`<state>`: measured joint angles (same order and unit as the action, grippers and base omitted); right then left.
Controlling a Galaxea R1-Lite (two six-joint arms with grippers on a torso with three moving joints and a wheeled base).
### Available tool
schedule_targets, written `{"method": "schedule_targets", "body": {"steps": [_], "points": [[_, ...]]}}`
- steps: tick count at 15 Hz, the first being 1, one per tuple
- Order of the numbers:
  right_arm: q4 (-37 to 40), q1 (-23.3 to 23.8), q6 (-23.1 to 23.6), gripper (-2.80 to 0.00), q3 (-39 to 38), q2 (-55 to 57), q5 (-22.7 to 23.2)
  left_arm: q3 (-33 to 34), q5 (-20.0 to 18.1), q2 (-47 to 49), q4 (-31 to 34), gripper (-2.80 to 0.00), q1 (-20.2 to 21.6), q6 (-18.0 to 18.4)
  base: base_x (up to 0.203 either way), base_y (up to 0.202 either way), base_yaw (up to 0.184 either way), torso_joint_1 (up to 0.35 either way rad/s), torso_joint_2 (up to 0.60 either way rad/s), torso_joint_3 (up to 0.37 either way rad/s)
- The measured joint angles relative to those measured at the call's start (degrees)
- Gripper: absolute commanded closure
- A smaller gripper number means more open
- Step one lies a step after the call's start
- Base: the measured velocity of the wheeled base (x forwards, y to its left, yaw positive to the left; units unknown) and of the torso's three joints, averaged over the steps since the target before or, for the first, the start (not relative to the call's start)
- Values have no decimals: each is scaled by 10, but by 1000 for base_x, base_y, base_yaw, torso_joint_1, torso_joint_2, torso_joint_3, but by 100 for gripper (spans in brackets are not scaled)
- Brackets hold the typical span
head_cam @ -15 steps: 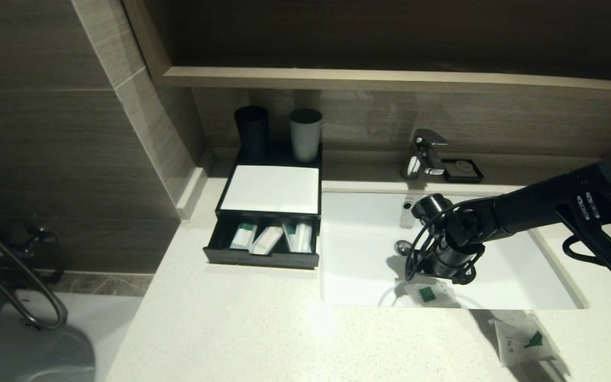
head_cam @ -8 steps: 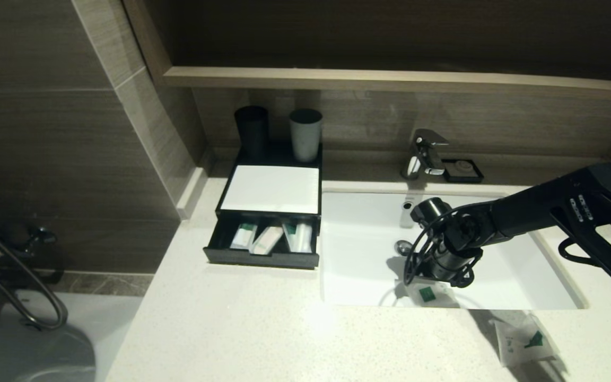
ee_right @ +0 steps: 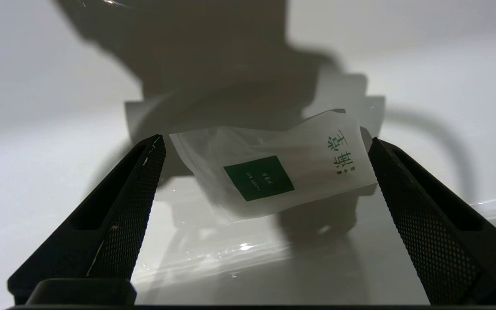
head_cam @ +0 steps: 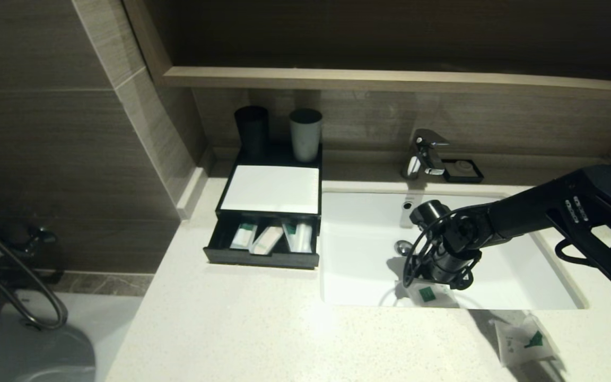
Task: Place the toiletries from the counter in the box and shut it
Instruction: Pick up the bathroom toiletry
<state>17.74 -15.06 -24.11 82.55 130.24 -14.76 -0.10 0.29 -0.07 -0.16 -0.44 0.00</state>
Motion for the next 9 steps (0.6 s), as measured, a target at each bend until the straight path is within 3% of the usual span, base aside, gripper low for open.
{"method": "schedule_targets", "body": {"steps": [9], "points": [[0,3,-1,-280,-1,7,0,0,0,0,0,0,0,0,0,0,0,0,0,0]]}}
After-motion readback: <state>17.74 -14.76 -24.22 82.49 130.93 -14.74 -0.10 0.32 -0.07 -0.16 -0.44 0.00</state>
